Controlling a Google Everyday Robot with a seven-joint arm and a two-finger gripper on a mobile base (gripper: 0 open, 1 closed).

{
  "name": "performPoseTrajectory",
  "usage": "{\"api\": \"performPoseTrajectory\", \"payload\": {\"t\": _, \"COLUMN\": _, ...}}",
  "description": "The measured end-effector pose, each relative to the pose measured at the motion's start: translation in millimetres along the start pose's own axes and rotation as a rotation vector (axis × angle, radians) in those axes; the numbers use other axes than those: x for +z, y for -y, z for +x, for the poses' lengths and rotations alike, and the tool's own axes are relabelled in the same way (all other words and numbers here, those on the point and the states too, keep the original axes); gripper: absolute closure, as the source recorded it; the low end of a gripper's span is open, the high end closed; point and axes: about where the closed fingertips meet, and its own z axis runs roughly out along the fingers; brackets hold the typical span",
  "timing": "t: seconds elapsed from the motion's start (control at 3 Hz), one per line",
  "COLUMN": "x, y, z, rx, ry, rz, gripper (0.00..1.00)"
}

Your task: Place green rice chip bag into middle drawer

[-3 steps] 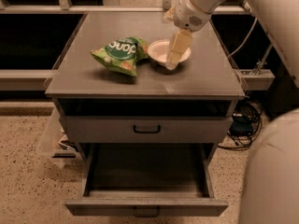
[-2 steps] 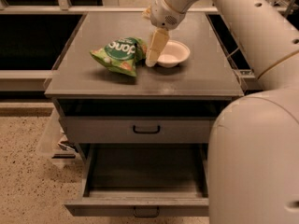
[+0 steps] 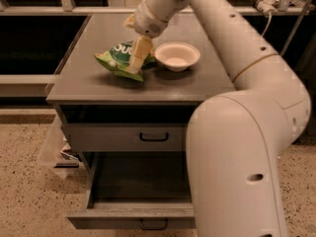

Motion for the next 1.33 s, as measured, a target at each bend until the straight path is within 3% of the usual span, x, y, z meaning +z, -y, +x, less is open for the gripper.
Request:
{"api": "performPoseTrajectory", "payload": {"t": 0.33, "x": 33.9, "y": -13.3, "z": 2.7, "rx": 0.009, "ry": 0.036, "rz": -0.073, "gripper": 0.00}}
{"api": "performPoseTrajectory", "payload": {"t": 0.67, "x": 37.2, "y": -14.6, "z": 2.8, "rx": 0.010, "ry": 0.038, "rz": -0.079, "gripper": 0.17}}
{"api": "performPoseTrajectory", "payload": {"t": 1.33, "x": 37.3, "y": -14.6, "z": 2.8, "rx": 0.010, "ry": 0.038, "rz": -0.079, "gripper": 0.63}}
